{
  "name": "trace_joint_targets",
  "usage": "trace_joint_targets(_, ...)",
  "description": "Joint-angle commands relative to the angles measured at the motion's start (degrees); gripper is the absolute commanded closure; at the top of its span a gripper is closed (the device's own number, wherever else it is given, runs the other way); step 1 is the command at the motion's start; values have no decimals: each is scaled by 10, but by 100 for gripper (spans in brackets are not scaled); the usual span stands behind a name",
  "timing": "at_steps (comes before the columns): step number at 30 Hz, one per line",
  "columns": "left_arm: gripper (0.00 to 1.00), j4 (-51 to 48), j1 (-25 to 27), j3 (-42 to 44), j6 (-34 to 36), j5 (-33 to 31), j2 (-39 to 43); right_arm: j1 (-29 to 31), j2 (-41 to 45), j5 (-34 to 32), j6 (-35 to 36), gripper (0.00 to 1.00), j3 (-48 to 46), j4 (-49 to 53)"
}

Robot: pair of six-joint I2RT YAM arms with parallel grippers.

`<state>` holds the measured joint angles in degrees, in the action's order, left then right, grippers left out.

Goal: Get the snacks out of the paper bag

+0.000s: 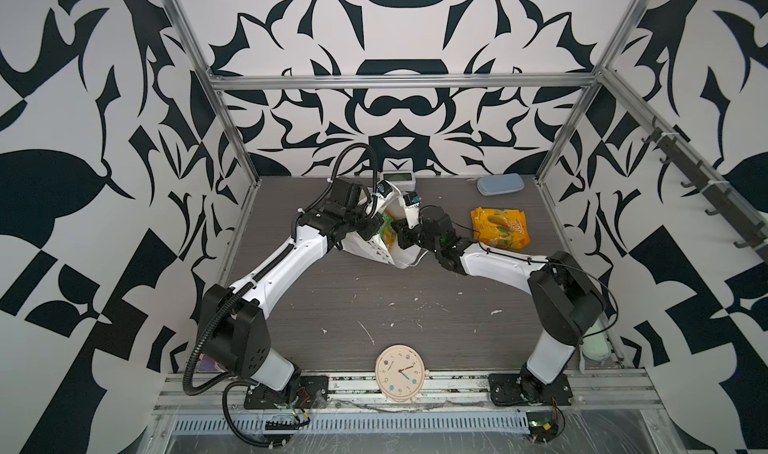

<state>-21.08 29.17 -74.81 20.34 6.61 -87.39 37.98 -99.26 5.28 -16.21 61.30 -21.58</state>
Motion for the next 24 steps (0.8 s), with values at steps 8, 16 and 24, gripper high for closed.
trace_joint_targets(8, 100, 31, 0, 5, -8, 3, 14, 1, 10, 0, -249, 63, 0, 67)
trace_joint_targets(16, 100, 40, 0, 5, -13, 10, 15, 1, -56, 28, -349, 50, 69, 105)
trace_joint_targets(24, 100, 41, 0, 4, -14, 16, 15, 1, -127, 77, -422, 29, 129, 80)
